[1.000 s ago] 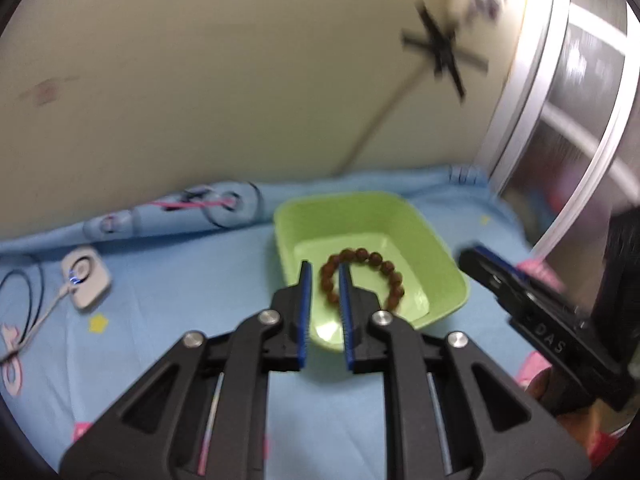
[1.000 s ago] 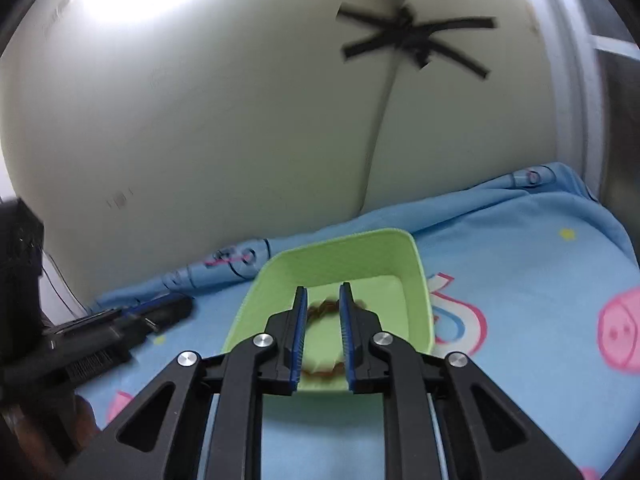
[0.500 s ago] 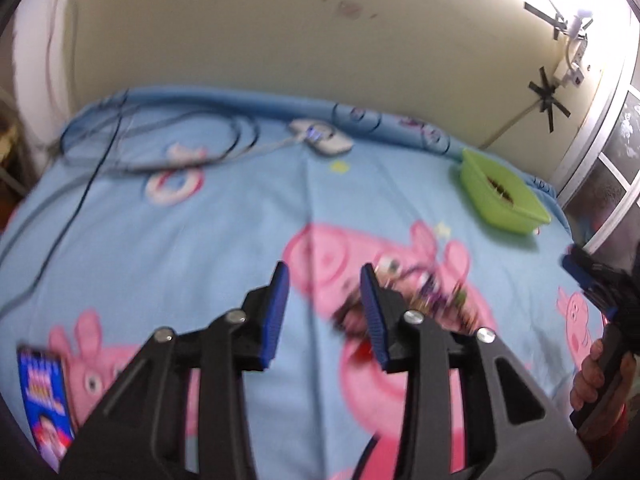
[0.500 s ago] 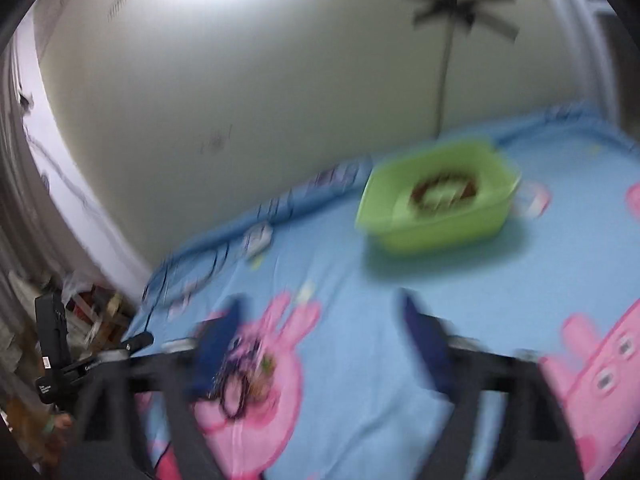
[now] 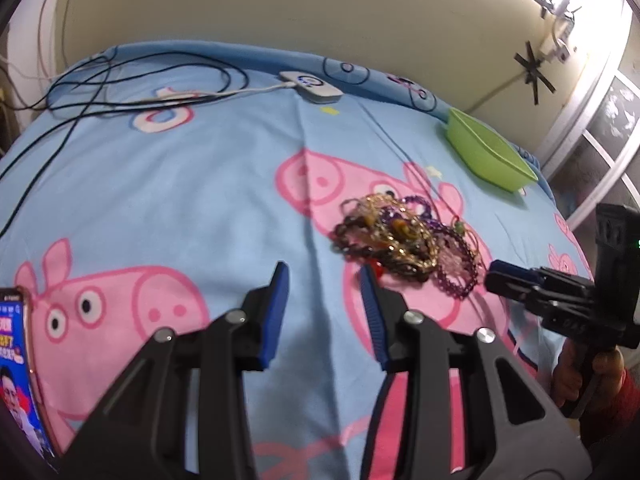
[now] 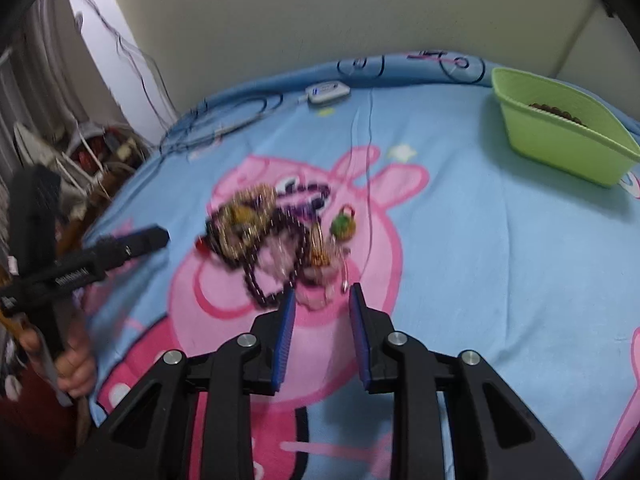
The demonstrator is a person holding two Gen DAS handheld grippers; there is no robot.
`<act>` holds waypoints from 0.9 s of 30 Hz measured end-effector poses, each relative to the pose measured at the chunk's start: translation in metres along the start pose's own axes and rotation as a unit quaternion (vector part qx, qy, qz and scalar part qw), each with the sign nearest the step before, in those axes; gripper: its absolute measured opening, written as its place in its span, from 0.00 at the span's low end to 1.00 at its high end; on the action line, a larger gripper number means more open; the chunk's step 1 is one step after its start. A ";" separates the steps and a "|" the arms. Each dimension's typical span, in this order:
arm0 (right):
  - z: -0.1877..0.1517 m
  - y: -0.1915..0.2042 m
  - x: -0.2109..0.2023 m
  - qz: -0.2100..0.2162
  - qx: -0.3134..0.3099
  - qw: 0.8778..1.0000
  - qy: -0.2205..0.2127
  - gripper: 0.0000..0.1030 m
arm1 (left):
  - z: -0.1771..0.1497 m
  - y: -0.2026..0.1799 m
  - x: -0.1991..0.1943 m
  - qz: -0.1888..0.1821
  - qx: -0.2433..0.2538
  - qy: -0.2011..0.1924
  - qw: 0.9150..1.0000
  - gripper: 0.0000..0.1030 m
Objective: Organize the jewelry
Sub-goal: 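Grasp the clear crystal bead strand with the right gripper and pull it free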
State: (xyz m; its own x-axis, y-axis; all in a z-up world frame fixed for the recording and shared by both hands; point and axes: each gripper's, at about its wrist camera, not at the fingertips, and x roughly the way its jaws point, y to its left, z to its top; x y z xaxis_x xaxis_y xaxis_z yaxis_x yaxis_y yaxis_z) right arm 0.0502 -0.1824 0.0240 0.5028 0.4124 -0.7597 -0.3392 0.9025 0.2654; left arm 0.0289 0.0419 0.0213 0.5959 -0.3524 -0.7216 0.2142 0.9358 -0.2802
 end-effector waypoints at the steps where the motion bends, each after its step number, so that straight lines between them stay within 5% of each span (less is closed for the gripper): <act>1: 0.000 -0.001 0.000 -0.001 -0.004 1.000 0.000 0.06 | 0.000 -0.002 0.001 -0.002 0.005 0.002 1.000 0.34; 8: -0.002 0.009 0.004 -0.039 -0.067 0.997 -0.003 0.00 | -0.002 -0.018 0.001 0.009 0.039 -0.001 0.999 0.34; 15: -0.034 -0.049 -0.046 -0.061 0.026 0.997 -0.031 0.00 | -0.005 -0.047 0.001 -0.021 0.066 0.005 0.998 0.34; 23: -0.058 -0.117 -0.120 -0.137 0.124 0.977 -0.105 0.00 | -0.002 -0.118 0.011 -0.075 0.145 0.015 0.986 0.35; 27: -0.059 -0.119 -0.133 -0.124 0.127 0.976 -0.126 0.00 | -0.005 -0.165 0.026 -0.095 0.218 0.016 0.971 0.60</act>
State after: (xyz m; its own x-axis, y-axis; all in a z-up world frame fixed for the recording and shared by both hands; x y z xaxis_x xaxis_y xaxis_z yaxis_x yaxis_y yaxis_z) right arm -0.0233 -0.3524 0.0585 0.7349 0.1659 -0.6575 0.0101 0.9668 0.2553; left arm 0.0054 -0.1221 0.0456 0.4912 -0.5133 -0.7037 0.6295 0.7676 -0.1206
